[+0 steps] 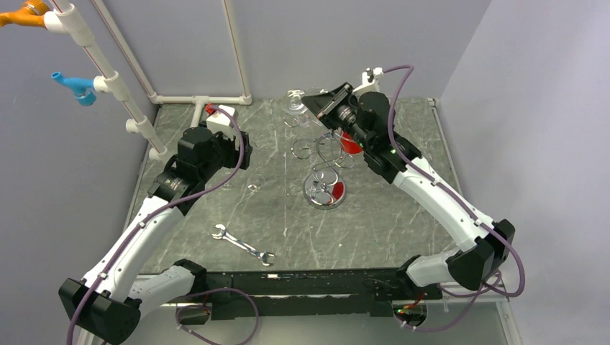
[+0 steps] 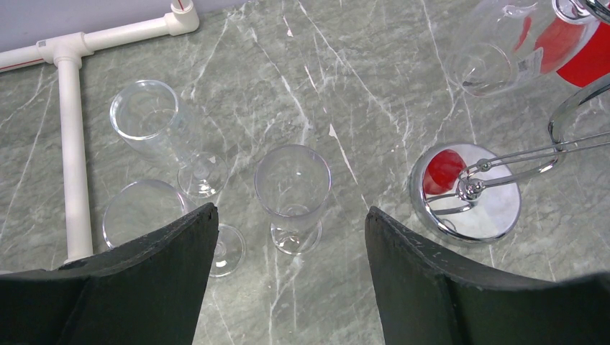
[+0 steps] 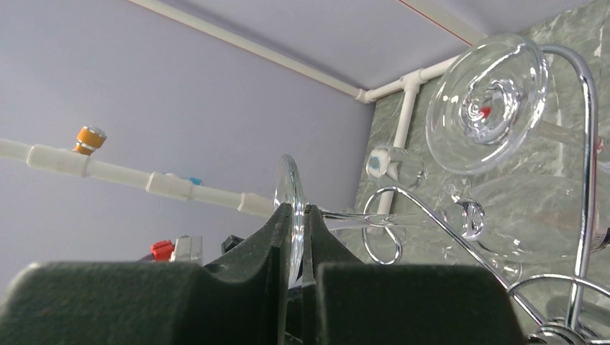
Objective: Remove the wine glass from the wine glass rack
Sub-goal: Pick up the wine glass from the wine rack.
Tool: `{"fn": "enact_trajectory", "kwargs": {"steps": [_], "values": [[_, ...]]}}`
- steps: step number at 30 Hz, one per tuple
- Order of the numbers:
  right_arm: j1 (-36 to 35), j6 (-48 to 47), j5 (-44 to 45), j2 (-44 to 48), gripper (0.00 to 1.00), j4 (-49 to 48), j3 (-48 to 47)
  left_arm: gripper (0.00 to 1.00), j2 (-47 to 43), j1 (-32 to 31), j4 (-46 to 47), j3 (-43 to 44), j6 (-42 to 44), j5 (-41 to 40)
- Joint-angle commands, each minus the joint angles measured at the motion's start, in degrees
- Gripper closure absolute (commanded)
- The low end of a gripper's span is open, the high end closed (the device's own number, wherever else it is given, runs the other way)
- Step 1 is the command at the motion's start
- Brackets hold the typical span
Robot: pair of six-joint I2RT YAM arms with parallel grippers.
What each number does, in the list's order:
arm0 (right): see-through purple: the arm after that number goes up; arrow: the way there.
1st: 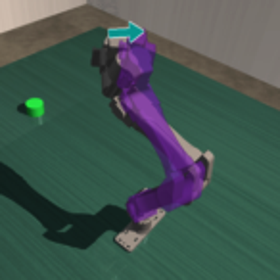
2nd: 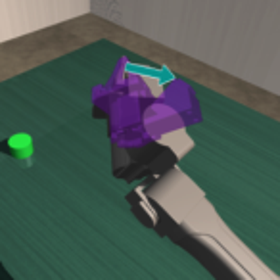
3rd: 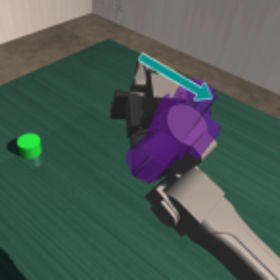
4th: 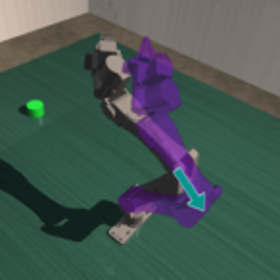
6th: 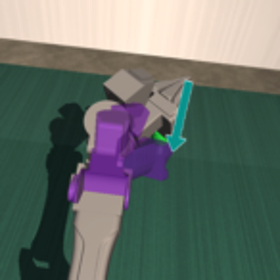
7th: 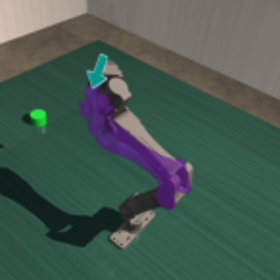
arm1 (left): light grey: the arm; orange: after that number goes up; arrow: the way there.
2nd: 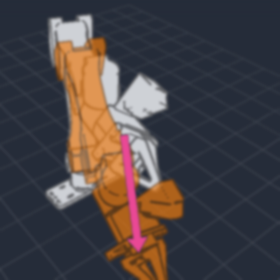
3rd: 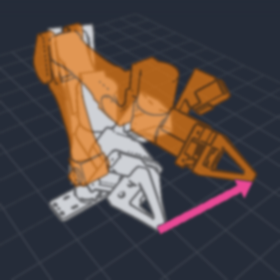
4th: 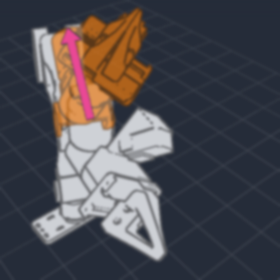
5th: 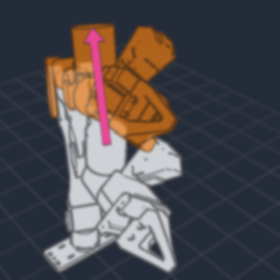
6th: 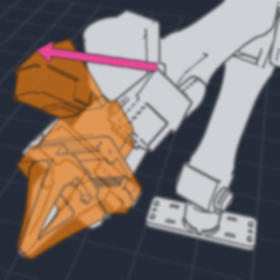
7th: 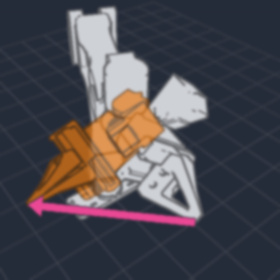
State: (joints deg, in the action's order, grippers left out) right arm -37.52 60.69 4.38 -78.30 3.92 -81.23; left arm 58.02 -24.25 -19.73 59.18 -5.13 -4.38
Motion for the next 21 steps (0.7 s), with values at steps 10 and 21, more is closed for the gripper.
{"fn": "enact_trajectory", "kwargs": {"steps": [10,21], "values": [[0.25,3.24,-1.94,5.71,1.00,-6.18,2.78,0.22,-0.11,-0.26,0.31,2.72,0.91,-0.14],[0.26,5.68,-4.11,6.99,1.00,-7.08,5.06,0.22,0.06,-0.27,0.43,2.74,0.91,-0.14]]}}
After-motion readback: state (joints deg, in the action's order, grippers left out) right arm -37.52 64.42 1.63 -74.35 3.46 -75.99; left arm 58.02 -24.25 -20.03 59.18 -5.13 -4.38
